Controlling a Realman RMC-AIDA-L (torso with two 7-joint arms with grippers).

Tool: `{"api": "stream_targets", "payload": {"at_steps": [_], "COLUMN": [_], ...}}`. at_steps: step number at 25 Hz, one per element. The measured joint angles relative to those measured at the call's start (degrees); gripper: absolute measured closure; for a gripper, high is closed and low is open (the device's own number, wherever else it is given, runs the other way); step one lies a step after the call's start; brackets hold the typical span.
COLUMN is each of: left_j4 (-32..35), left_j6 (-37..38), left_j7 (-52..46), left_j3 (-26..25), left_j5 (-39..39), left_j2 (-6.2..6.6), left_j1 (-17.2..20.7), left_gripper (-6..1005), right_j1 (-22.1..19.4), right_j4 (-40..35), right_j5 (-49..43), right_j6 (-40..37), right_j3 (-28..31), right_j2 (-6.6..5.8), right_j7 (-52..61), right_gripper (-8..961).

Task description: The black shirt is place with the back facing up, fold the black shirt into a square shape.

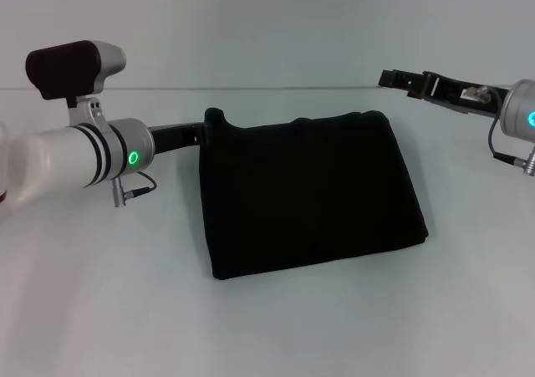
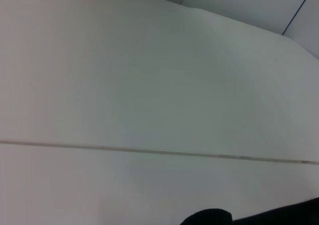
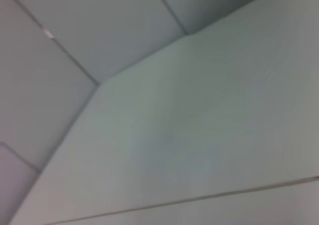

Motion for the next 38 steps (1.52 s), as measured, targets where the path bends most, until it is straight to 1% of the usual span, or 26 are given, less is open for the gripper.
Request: {"api": "stream_targets", "payload": {"at_steps": [4,6,7,8,9,12,13,14,15,19,26,30,35,38], "left_j4": [0.0,0.01,0.02,0.09,0.09,0.4,0.5,0.5,0.5,0.53,0.54,0.54,0.53,0.53], "left_j6": [0.04,0.04,0.06,0.06,0.06,0.11,0.13,0.17,0.17,0.17,0.17,0.15,0.07,0.0], "left_j7": [0.02,0.02,0.02,0.02,0.02,0.02,0.02,0.02,0.01,0.02,0.02,0.02,0.02,0.02], "left_j3": [0.02,0.01,0.02,0.02,0.02,0.02,0.01,0.02,0.02,0.01,0.01,0.01,0.01,0.02], "left_j5": [0.0,0.0,0.0,0.0,0.0,0.0,0.0,0.0,0.0,0.0,0.0,0.02,0.17,0.2], "left_j2": [0.04,0.05,0.05,0.05,0.05,0.05,0.05,0.06,0.08,0.13,0.14,0.14,0.22,0.23], "left_j1": [0.05,0.05,0.03,0.0,0.0,-0.01,-0.03,-0.05,-0.07,-0.18,-0.21,-0.18,-0.25,-0.32], "left_gripper": [985,985,985,985,985,986,986,986,986,985,985,985,986,986], "right_j1": [0.06,0.54,0.94,1.16,1.16,1.87,2.5,2.8,2.8,4.01,4.15,4.27,4.35,3.87], "right_j4": [-0.42,-0.22,0.07,0.15,0.15,0.42,1.01,1.38,1.38,3.6,5.38,6.91,7.8,7.73], "right_j5": [-1.25,-2.24,-2.59,-2.62,-2.62,-2.64,-2.67,-2.68,-2.68,-2.67,-2.68,-3.97,-5.17,-5.31], "right_j6": [-3.42,-3.81,-3.55,-3.1,-3.1,-1.46,0.42,1.38,1.38,6.55,10.36,13.74,15.51,15.85], "right_j3": [-0.48,-0.62,-0.83,-0.96,-0.96,-1.26,-2.01,-2.49,-2.49,-5.42,-7.02,-7.35,-7.61,-7.48], "right_j2": [0.06,0.53,1.19,1.66,1.66,2.84,3.32,3.52,3.52,4.0,4.16,4.17,4.33,4.19], "right_j7": [-0.66,-2.59,-4.56,-5.77,-5.77,-7.9,-8.26,-8.28,-8.28,-8.3,-8.33,-8.35,-8.36,-8.36], "right_gripper": [247,248,249,297,345,488,610,732,750,823,951,954,953,952]}}
